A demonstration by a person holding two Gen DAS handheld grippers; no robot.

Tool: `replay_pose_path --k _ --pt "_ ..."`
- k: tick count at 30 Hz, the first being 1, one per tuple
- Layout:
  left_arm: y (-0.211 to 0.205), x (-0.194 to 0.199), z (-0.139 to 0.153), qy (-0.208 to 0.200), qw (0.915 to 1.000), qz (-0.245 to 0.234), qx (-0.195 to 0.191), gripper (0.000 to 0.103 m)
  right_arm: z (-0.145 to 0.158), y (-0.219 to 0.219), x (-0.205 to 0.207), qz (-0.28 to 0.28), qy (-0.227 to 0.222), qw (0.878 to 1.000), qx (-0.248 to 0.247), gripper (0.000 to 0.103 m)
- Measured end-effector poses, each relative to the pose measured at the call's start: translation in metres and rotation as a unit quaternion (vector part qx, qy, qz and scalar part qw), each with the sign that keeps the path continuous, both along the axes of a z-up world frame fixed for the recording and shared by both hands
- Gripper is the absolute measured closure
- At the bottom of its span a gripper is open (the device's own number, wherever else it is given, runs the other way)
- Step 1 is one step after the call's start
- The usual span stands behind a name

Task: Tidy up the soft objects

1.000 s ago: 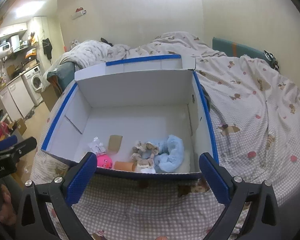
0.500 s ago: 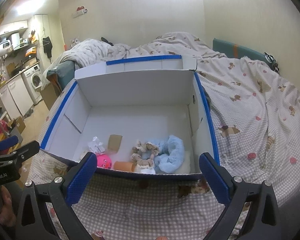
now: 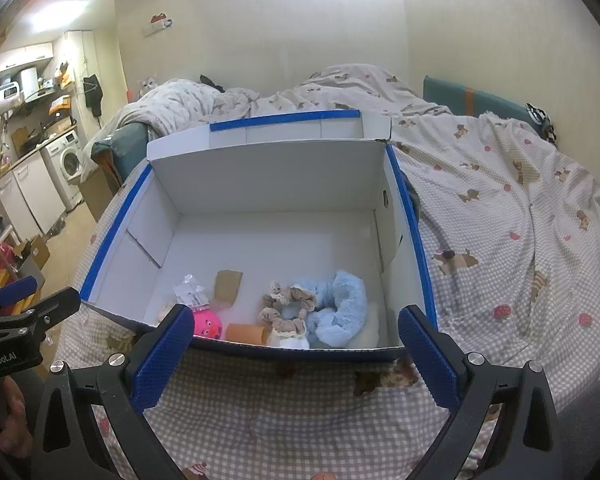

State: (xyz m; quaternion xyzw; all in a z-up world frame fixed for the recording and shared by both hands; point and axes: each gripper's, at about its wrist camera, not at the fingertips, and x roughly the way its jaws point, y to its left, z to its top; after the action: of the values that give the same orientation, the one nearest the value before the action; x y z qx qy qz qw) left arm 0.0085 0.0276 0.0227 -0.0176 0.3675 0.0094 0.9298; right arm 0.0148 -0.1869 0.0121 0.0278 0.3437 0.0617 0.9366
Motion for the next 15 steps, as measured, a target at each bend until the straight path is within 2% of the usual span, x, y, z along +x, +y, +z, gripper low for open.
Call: replay_pose_path --k 15 --pt "0.0002 -0.0001 -0.0002 -0.001 1.0000 -0.001 -0.001 0.001 -0.0003 -0.0006 0.0004 0.000 -0.001 1.000 -0.001 0.000"
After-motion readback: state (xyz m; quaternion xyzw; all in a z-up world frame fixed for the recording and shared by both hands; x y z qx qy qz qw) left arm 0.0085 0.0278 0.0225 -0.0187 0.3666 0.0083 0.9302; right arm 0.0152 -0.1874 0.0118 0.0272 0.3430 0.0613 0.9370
